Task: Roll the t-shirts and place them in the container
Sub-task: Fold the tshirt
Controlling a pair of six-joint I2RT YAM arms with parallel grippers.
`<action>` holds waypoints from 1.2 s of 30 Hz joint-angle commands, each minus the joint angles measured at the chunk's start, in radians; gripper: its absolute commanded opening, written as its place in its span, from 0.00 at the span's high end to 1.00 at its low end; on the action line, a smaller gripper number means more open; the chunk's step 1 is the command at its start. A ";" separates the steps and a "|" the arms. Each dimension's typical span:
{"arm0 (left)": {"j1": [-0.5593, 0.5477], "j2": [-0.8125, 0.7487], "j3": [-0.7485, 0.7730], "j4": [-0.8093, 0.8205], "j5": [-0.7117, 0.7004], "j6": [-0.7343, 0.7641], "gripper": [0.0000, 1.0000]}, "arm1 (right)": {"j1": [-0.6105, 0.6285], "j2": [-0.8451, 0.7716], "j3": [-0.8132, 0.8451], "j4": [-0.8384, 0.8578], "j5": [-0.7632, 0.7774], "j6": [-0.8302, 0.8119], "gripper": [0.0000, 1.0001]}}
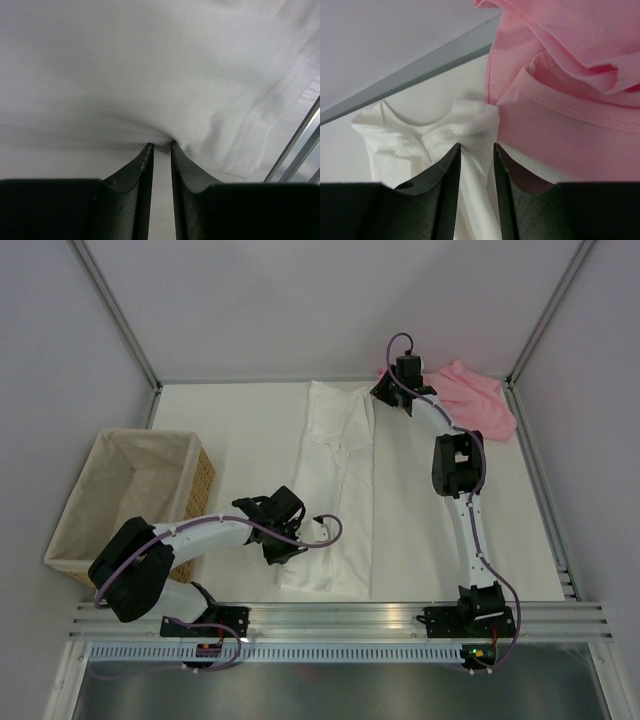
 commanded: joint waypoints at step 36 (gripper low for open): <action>0.019 0.390 0.855 -0.075 -0.087 -0.386 0.69 | 0.345 -1.691 -1.954 0.042 -0.141 -0.035 0.58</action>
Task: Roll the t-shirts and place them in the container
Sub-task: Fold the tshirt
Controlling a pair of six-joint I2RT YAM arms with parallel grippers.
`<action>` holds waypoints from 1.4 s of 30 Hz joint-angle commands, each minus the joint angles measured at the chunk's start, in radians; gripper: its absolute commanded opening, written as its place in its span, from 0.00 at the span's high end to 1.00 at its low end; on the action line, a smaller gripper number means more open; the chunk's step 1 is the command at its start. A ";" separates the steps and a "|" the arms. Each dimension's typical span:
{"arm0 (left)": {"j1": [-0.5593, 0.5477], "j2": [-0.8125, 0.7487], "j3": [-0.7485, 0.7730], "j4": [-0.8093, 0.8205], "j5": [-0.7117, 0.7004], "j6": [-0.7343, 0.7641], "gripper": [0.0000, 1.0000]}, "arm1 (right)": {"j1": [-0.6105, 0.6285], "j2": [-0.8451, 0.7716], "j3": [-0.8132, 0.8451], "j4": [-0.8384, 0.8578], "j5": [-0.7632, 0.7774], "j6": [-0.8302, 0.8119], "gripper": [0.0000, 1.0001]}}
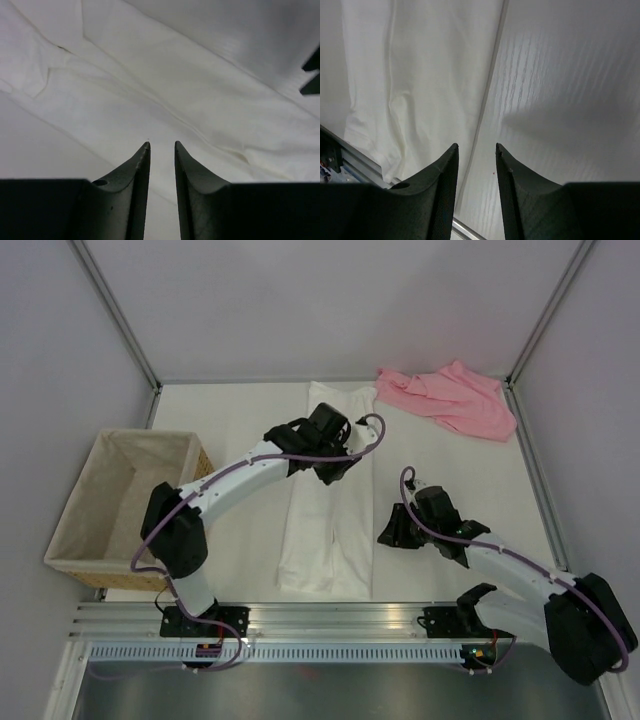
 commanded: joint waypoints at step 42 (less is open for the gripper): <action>0.101 0.646 0.344 0.329 -0.146 -0.261 0.89 | 0.318 -0.210 -0.277 0.040 -0.040 0.316 1.00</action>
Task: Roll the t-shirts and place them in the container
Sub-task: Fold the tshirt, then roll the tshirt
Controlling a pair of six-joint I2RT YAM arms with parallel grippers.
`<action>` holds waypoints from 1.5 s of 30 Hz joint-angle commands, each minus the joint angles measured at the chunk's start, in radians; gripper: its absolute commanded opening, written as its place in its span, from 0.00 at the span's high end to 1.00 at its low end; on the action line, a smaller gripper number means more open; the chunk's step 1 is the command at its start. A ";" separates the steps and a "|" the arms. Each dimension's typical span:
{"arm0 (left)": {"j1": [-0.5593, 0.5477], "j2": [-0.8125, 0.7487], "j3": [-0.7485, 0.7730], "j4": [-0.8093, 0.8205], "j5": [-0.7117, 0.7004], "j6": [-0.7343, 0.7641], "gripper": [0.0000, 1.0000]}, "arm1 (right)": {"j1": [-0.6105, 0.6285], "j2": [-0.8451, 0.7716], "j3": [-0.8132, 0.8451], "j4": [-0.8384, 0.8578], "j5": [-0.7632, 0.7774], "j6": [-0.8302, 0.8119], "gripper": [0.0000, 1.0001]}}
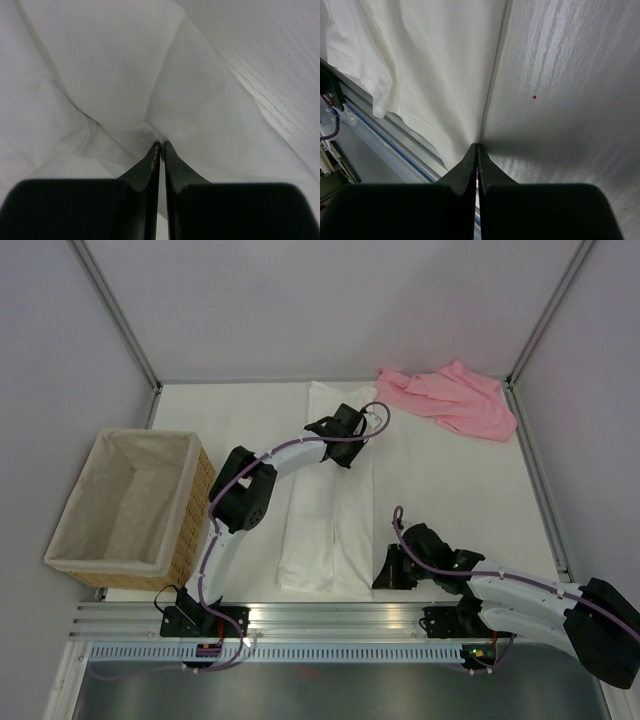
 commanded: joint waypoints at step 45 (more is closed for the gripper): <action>-0.019 -1.581 -1.372 -0.072 0.459 1.005 0.30 | 0.003 0.011 0.458 -0.182 -0.031 -1.327 0.24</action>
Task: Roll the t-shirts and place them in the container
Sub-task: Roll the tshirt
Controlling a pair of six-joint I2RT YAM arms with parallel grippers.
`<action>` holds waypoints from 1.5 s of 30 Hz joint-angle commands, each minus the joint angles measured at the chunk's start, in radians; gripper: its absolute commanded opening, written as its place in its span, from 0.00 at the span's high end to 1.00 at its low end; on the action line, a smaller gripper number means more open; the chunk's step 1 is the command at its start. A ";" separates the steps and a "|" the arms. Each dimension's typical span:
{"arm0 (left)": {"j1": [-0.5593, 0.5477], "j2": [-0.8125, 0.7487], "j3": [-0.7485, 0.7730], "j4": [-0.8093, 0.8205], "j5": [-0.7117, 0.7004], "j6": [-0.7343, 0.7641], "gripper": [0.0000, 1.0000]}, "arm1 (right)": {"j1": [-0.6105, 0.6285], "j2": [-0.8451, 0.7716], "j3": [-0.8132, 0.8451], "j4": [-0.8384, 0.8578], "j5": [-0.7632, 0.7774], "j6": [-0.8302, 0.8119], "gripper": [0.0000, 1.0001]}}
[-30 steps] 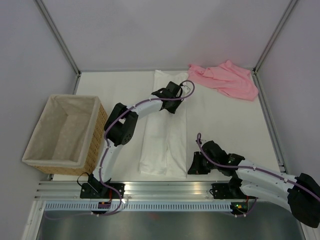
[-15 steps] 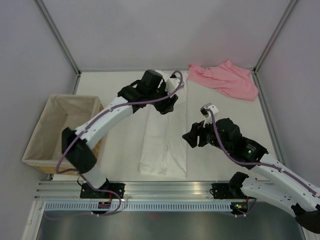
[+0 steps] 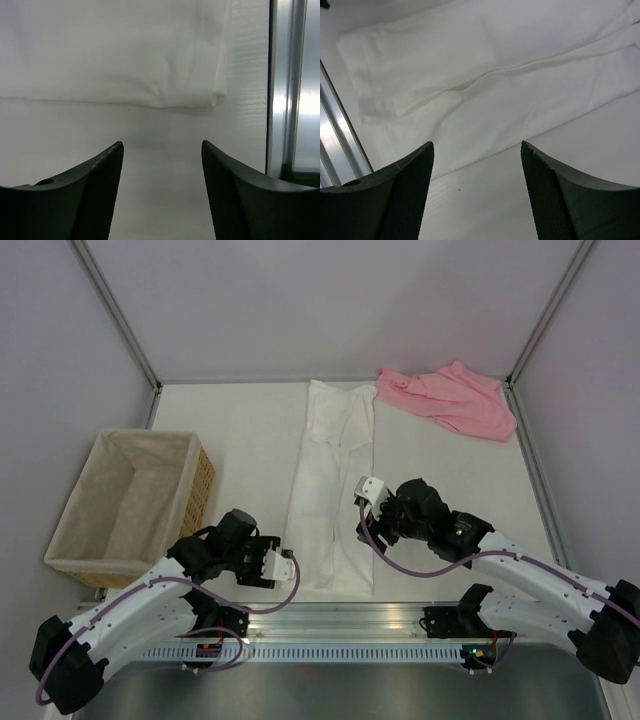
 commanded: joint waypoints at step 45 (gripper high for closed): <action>-0.195 0.216 -0.154 0.191 0.166 0.428 0.89 | 0.344 0.147 -0.263 -0.112 -0.214 -0.823 0.79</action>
